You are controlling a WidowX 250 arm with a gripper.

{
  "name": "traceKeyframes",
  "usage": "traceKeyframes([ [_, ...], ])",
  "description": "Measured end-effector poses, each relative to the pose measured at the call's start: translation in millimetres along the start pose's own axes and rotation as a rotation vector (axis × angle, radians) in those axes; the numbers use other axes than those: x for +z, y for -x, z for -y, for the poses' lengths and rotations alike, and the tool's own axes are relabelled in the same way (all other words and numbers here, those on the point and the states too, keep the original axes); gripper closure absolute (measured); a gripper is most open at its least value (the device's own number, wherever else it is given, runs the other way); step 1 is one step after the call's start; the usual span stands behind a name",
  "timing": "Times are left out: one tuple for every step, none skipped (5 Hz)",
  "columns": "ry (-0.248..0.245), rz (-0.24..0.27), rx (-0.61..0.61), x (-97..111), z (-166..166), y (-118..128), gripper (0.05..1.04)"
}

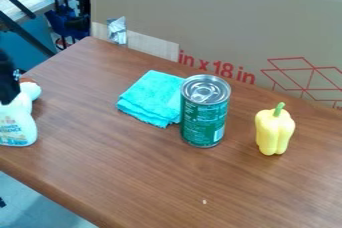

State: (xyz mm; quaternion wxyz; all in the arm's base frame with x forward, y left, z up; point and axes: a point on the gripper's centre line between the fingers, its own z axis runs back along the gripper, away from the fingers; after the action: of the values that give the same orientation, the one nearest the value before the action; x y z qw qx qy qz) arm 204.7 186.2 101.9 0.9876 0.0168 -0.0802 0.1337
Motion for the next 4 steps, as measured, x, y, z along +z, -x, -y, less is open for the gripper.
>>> traceKeyframes([
  [0.002,-0.012,0.005,-9.2,0.2,-2.7,0.152],
  [-0.006,0.001,0.005,-11.4,-2.9,-8.8,0.298],
  [-0.009,0.012,0.010,-9.0,2.7,-10.7,0.370],
  [0.005,0.028,0.023,-6.0,8.7,-9.5,0.529],
])
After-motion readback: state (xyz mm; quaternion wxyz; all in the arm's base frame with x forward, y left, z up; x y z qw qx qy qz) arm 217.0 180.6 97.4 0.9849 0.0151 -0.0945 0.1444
